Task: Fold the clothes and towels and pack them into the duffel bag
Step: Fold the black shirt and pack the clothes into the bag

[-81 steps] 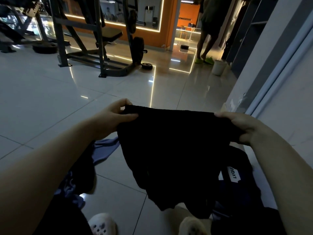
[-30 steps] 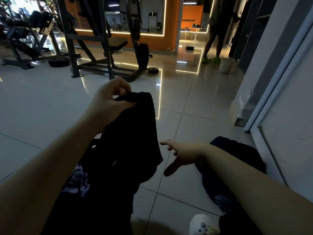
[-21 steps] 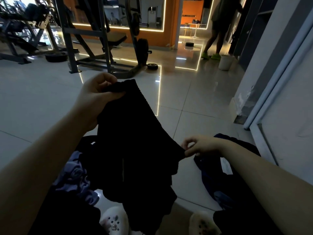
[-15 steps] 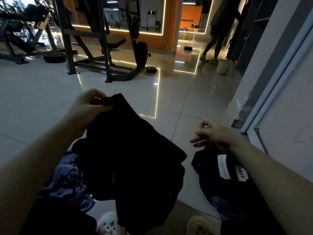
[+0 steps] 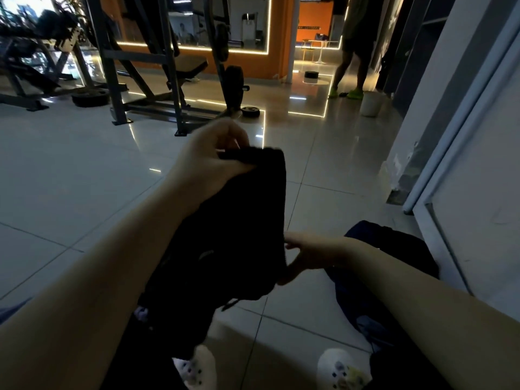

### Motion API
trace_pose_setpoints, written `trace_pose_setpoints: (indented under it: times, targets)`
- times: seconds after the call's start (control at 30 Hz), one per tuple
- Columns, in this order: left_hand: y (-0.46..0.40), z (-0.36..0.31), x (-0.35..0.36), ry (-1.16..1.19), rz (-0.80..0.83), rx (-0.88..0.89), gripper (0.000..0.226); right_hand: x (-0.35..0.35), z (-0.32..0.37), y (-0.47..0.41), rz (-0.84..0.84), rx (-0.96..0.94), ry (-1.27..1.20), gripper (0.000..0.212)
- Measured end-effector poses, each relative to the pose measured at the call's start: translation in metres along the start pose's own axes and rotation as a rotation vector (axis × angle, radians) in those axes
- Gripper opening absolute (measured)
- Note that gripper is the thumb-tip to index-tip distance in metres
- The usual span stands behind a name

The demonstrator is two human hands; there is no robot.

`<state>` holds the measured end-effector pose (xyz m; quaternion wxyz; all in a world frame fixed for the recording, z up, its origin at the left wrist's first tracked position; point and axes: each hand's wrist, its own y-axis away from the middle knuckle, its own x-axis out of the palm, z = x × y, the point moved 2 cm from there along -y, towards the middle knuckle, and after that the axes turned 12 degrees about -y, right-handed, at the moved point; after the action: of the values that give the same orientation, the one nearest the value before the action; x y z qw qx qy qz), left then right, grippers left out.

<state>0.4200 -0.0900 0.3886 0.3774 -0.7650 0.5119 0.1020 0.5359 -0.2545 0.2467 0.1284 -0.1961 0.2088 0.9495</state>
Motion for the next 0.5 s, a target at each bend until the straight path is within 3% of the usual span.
trace_pose_setpoints:
  times: [0.1,0.17,0.27,0.4,0.43,0.5]
  targets:
    - [0.000,0.002,-0.019,0.281,-0.103,-0.015,0.023,-0.004,-0.018,-0.002,-0.028,0.091,-0.018,0.038]
    - [0.001,0.013,-0.031,0.293,-0.128,-0.036,0.022,-0.017,-0.024,0.003,-0.055,0.147,-0.010,0.017]
    - [0.003,0.044,-0.045,0.165,-0.114,-0.149,0.025,-0.047,-0.020,0.025,-0.232,0.173,-0.155,0.019]
    - [0.012,0.082,-0.049,0.051,0.065,-0.440,0.036,-0.090,-0.014,0.055,-0.569,-0.032,-0.358,0.025]
    - [0.016,0.089,-0.048,0.027,0.124,-0.486,0.044,-0.097,-0.014,0.059,-0.603,-0.080,-0.427,0.023]
    - [0.026,0.099,-0.046,-0.016,0.232,-0.531,0.081,-0.102,-0.010,0.065,-0.617,-0.139,-0.539,0.017]
